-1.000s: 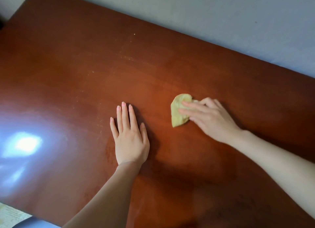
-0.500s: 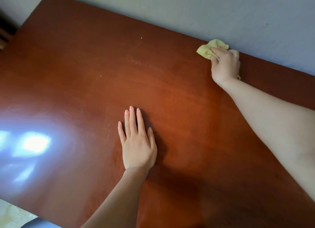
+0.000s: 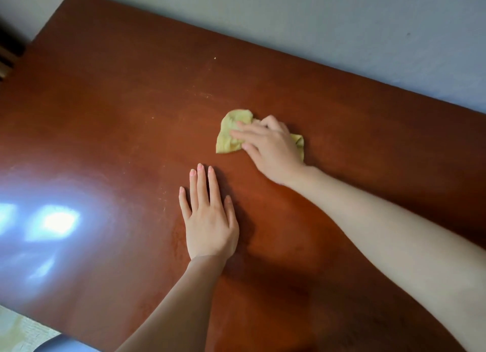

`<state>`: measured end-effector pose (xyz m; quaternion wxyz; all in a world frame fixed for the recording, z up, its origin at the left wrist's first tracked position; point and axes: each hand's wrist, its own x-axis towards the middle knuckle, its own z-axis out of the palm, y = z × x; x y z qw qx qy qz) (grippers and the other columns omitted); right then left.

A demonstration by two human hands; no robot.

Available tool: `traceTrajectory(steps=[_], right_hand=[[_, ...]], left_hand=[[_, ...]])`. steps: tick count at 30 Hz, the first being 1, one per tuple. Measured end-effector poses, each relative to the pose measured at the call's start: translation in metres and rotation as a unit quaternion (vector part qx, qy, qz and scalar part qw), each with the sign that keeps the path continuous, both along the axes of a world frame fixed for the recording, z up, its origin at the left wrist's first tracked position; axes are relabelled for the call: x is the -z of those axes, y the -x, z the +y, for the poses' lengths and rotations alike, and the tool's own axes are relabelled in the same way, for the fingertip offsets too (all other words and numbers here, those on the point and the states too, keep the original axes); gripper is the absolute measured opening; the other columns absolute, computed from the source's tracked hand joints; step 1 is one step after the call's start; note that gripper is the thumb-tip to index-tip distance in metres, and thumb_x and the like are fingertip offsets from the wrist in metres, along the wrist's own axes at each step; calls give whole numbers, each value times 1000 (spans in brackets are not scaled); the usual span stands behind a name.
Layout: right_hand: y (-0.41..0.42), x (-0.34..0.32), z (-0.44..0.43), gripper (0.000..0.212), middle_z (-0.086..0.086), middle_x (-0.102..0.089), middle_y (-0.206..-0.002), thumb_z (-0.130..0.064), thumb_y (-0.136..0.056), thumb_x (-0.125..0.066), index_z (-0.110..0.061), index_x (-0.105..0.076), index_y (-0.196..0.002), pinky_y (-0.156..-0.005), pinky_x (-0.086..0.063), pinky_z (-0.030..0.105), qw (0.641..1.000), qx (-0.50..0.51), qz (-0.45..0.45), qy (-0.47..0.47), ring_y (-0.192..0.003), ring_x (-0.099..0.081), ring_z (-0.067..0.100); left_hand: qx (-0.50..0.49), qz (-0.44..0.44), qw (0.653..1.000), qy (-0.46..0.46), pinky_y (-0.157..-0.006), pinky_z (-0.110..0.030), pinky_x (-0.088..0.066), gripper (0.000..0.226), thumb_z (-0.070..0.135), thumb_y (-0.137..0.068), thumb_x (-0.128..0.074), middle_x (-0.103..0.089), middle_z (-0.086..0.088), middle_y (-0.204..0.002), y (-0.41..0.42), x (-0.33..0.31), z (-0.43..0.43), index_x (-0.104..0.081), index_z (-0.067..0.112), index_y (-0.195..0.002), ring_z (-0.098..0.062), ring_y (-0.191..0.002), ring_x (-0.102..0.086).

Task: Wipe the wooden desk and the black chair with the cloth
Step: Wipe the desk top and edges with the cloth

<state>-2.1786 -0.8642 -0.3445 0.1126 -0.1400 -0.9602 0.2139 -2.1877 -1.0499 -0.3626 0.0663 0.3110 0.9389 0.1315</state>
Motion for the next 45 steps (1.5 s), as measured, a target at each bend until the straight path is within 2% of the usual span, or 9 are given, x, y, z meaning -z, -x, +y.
traceTrajectory(steps=[5,8,18,23,27,30,34,38,45], right_hand=[[-56,-2,-21,35,2,-65,-121,-8,-83,-68,-17,-68,-117,-86,-46,41,993,-121,6,3,-98,-60,27],[-82,-3,-10,39,2,-65,-120,-6,-79,-72,-15,-68,-116,-87,-48,41,989,-147,8,-10,-97,-62,27],[-91,-2,86,31,6,-63,-123,-8,-88,-63,-14,-66,-118,-79,-49,46,989,122,3,-83,-85,-51,35],[-60,2,135,35,6,-56,-133,-14,-95,-50,-16,-58,-129,-87,-42,42,970,218,-34,-101,-100,-46,35],[-20,5,152,38,6,-53,-136,-13,-97,-44,-14,-53,-133,-95,-32,31,960,270,-35,-69,-112,-43,35],[13,5,151,38,4,-53,-136,-14,-98,-42,-16,-52,-134,-97,-31,30,957,283,-38,-47,-117,-41,33],[51,5,129,38,1,-50,-140,-16,-98,-42,-21,-52,-134,-101,-31,30,966,255,-44,-27,-120,-39,30],[70,3,88,38,-5,-48,-141,-18,-97,-41,-27,-55,-131,-99,-30,29,987,149,-48,-34,-116,-40,28],[26,2,-2,35,-3,-56,-134,-15,-93,-53,-24,-61,-126,-93,-40,38,999,-22,-15,-26,-107,-49,27]], left_hand=[[3,-3,1000,-2,-119,-42,-1,60,35,-96,-15,-12,-8,-159,0,0,-1,-15,10,-151,-21,-147,-3],[2,-1,1000,-3,-119,-42,-2,60,35,-96,-14,-13,-8,-159,1,0,-1,-16,10,-151,-21,-147,-5],[3,-6,1000,-1,-119,-41,1,61,36,-96,-11,-10,-6,-159,-1,0,-1,-14,10,-151,-20,-147,-1],[6,-6,1000,5,-119,-40,2,60,37,-97,-10,-8,-6,-160,-1,-1,-1,-11,11,-151,-19,-147,3],[7,-8,1000,3,-119,-40,2,60,37,-97,-10,-7,-5,-159,-2,-1,0,-10,12,-151,-17,-146,5],[7,-10,1000,4,-119,-41,1,59,36,-97,-11,-7,-5,-159,-2,-1,-1,-10,12,-151,-17,-146,5],[6,-11,1000,4,-119,-43,-2,59,36,-97,-12,-9,-6,-159,-1,-1,-1,-12,11,-151,-18,-146,3],[4,-7,1000,10,-119,-43,-4,58,36,-97,-12,-10,-7,-159,0,0,-1,-10,12,-150,-20,-147,0],[2,-4,1000,12,-119,-42,-1,60,36,-96,-13,-12,-7,-159,1,0,0,-15,10,-151,-20,-147,-1]])
